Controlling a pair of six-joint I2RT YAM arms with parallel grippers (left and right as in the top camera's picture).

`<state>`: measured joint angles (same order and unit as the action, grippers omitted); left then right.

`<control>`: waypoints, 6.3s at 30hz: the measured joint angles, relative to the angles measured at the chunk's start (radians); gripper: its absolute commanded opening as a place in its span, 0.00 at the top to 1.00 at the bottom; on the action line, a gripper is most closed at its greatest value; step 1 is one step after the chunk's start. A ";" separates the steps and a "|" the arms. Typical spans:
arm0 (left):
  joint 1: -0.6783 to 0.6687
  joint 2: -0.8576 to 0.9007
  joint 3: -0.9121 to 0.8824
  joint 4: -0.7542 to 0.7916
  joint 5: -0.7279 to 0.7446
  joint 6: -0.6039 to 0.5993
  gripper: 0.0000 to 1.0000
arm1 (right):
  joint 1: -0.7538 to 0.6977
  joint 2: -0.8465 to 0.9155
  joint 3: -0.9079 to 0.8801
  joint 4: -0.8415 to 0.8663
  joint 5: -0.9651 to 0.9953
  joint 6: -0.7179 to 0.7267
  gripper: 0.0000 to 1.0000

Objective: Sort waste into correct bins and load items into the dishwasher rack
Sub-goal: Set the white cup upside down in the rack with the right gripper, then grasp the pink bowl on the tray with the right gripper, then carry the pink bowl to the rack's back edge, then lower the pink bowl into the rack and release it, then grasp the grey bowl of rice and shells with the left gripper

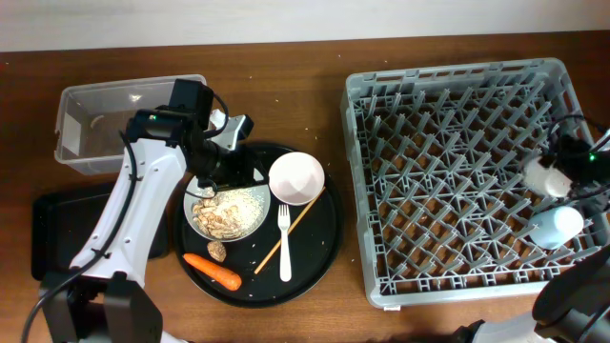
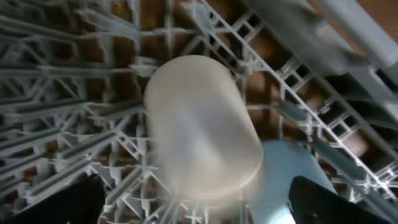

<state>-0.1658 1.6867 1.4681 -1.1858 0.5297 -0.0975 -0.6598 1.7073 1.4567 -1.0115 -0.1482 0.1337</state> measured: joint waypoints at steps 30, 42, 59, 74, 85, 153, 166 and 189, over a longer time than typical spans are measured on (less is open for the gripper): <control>0.185 0.000 0.000 -0.185 -0.520 -0.153 0.38 | 1.284 -0.163 0.006 0.094 -0.012 -0.006 0.18; 0.192 0.000 0.000 -0.191 -0.520 -0.158 0.36 | 1.266 0.213 0.006 0.327 0.227 0.102 0.46; 0.192 0.000 0.000 -0.179 -0.520 -0.158 0.36 | 1.206 0.300 0.006 0.327 0.150 0.105 0.75; 0.192 0.000 0.000 -0.179 -0.520 -0.158 0.36 | 1.206 0.301 0.007 0.307 0.143 0.109 0.96; 0.192 0.000 0.000 -0.180 -0.520 -0.158 0.36 | 1.106 0.074 0.291 -0.022 0.284 0.049 0.96; 0.192 0.000 0.000 -0.139 -0.519 -0.158 0.35 | 0.887 0.312 0.261 -0.284 1.086 0.126 0.81; 0.192 0.000 0.000 -0.138 -0.519 -0.158 0.35 | 0.895 0.188 0.245 -0.440 0.624 0.192 0.28; -0.220 0.038 -0.105 0.203 -0.423 -0.386 0.36 | 0.926 -0.061 0.245 -0.478 -0.110 -0.103 0.20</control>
<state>-0.3859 1.7245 1.3636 -0.9833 0.1070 -0.4839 0.2665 1.6466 1.7016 -1.4891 -0.2584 0.0307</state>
